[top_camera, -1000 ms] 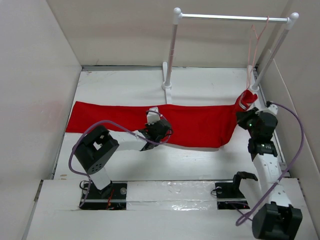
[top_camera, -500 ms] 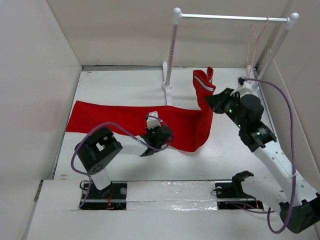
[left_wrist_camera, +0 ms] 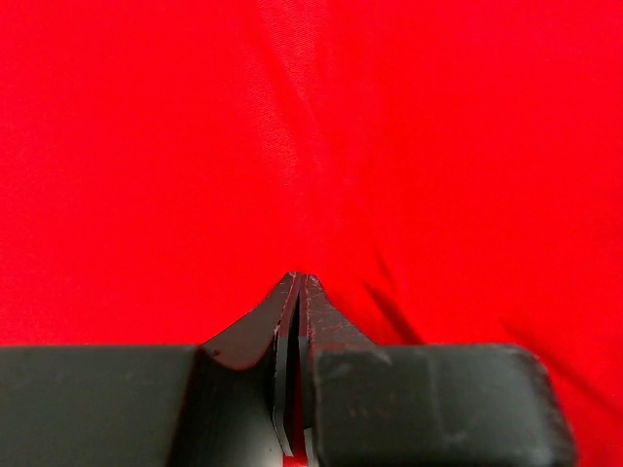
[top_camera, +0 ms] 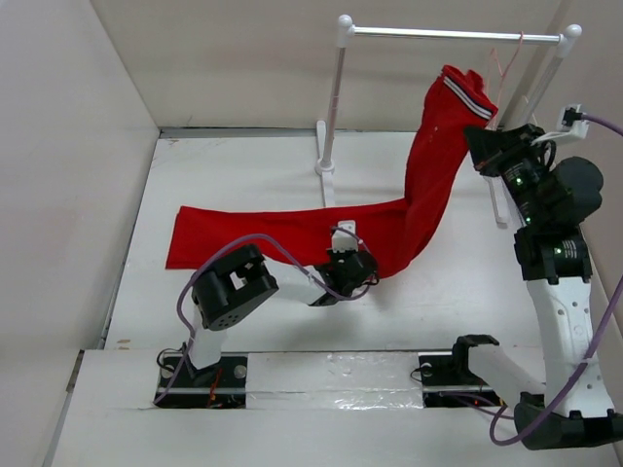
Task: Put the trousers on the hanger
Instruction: Fold the trousers at the center of the board.
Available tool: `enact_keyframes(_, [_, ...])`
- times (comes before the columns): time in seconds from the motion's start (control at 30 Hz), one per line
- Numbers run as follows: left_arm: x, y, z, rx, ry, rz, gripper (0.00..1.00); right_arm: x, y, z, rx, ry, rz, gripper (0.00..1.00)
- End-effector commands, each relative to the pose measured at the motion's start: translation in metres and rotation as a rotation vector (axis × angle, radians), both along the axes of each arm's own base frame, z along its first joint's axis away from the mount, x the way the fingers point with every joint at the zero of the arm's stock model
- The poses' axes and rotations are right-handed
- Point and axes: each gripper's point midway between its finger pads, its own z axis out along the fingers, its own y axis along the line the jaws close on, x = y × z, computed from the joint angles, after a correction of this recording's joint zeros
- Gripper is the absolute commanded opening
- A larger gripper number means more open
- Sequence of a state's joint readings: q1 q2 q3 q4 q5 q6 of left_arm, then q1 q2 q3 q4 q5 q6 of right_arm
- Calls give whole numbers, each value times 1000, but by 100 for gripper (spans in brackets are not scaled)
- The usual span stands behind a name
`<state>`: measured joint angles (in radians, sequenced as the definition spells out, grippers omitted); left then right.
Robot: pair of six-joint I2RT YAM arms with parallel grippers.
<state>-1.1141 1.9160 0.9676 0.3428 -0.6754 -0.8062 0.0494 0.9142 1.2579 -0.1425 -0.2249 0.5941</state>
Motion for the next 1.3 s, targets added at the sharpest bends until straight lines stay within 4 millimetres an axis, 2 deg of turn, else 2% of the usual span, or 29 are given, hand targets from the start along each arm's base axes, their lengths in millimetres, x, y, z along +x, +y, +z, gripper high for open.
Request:
enact_keyframes(0.0, [-35, -14, -34, 109, 126, -148, 0, -28, 2, 56, -40, -175, 57, 0])
enact_keyframes(0.17, [-34, -30, -24, 75, 119, -193, 0, -23, 0, 57, -74, -178, 92, 0])
enact_keyframes(0.23, [-36, -48, -21, 33, 127, -250, 0, -22, 3, 60, -80, -186, 112, 0])
enact_keyframes(0.3, [-43, -63, -28, 20, 147, -289, 0, -23, 13, 64, -81, -199, 167, 0])
enact_keyframes(0.37, [-46, -81, -27, -2, 153, -326, 0, -24, 26, 65, -93, -200, 208, 0])
enact_keyframes(0.4, [-46, -84, -32, 3, 157, -331, 0, -23, 31, 66, -96, -194, 221, 0])
enact_keyframes(0.47, [-46, -87, -28, 12, 143, -332, 0, -21, 42, 63, -113, -190, 235, 0])
enact_keyframes(0.5, [-37, -81, -14, 8, 115, -295, 0, -20, 57, 59, -113, -173, 279, 0])
enact_keyframes(0.57, [-30, -62, 0, 3, 87, -251, 0, -15, 68, 54, -118, -161, 284, 0])
enact_keyframes(0.6, [-18, -53, 37, -61, 35, -217, 2, -14, 73, 52, -117, -156, 295, 0])
enact_keyframes(0.63, [-11, -25, 38, -46, 21, -168, 14, -10, 84, 49, -119, -146, 312, 0])
enact_keyframes(0.67, [-13, -18, 51, -68, 4, -162, 21, -9, 89, 47, -119, -142, 321, 0])
enact_keyframes(0.7, [-6, -2, 87, -136, -41, -128, 27, -8, 93, 48, -116, -147, 328, 0])
enact_keyframes(0.73, [-9, 18, 86, -131, -42, -107, 38, -5, 104, 44, -115, -137, 351, 0])
enact_keyframes(0.77, [-8, 29, 97, -152, -56, -87, 40, -2, 109, 45, -114, -136, 352, 0])
enact_keyframes(0.8, [-10, 41, 124, -210, -85, -72, 40, 0, 114, 44, -117, -134, 360, 0])
enact_keyframes(0.83, [-10, 60, 122, -200, -86, -40, 40, 3, 119, 42, -120, -129, 369, 0])
enact_keyframes(0.87, [-11, 70, 127, -212, -90, -19, 40, 6, 132, 39, -122, -120, 388, 0])
enact_keyframes(0.9, [-14, 85, 144, -250, -102, 4, 40, 8, 138, 38, -122, -118, 397, 0])
enact_keyframes(0.97, [-11, 111, 149, -267, -105, 56, 40, 11, 157, 33, -121, -105, 430, 0])
enact_keyframes(1.0, [-12, 123, 153, -276, -105, 75, 40, 12, 162, 37, -118, -115, 421, 0])
enact_keyframes(1.03, [-14, 136, 173, -332, -136, 83, 40, 14, 168, 38, -117, -113, 426, 0])
enact_keyframes(1.07, [-8, 154, 175, -337, -148, 128, 40, 15, 176, 37, -117, -111, 433, 0])
enact_keyframes(1.1, [-7, 166, 183, -347, -162, 144, 40, 18, 193, 37, -117, -109, 451, 0])
enact_keyframes(1.13, [-9, 178, 202, -374, -203, 137, 40, 20, 202, 36, -122, -104, 457, 0])
enact_keyframes(1.17, [-7, 187, 215, -386, -227, 147, 40, 25, 210, 34, -124, -97, 457, 0])
enact_keyframes(1.2, [-5, 207, 229, -398, -257, 190, 40, 41, 223, 20, -142, -62, 450, 0])
enact_keyframes(1.23, [-6, 214, 236, -400, -265, 205, 40, 41, 229, 34, -133, -83, 457, 0])
enact_keyframes(1.27, [-9, 219, 252, -429, -291, 210, 40, 55, 238, 22, -143, -51, 451, 0])
